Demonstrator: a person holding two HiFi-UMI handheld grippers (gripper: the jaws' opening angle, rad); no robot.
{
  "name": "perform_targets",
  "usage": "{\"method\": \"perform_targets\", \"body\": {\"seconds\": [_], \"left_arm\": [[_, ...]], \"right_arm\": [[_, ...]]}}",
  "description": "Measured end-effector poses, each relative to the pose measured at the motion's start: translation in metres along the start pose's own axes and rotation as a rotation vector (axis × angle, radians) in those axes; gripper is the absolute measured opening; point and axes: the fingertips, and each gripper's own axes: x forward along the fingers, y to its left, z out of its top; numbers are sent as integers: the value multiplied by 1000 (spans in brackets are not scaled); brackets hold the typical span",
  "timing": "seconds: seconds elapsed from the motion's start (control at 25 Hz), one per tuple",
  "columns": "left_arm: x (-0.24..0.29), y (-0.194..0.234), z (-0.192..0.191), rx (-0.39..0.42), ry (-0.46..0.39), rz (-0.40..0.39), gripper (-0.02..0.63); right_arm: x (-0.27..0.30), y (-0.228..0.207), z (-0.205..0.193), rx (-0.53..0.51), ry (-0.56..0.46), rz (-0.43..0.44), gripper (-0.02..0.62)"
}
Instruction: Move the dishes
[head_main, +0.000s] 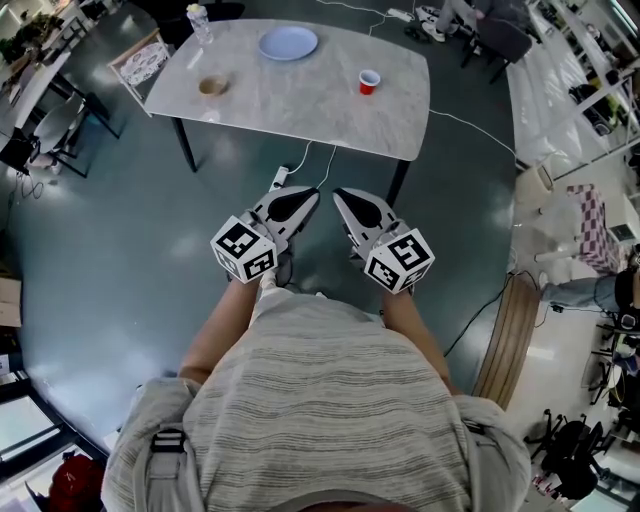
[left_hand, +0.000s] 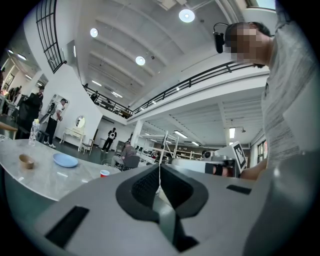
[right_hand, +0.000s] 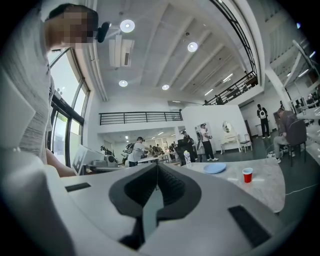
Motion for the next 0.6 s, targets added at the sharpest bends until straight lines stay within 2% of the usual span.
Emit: {"method": "perform_targets", "body": {"seconds": [0.32,0.6], "left_arm": [[-7,13,9,-2,-11,3,21],[-27,57,23,1,-25,38,21]], "right_arm": [[19,2,-1,-26,31,-4,18],[64,4,-4,-20,45,1,18]]}}
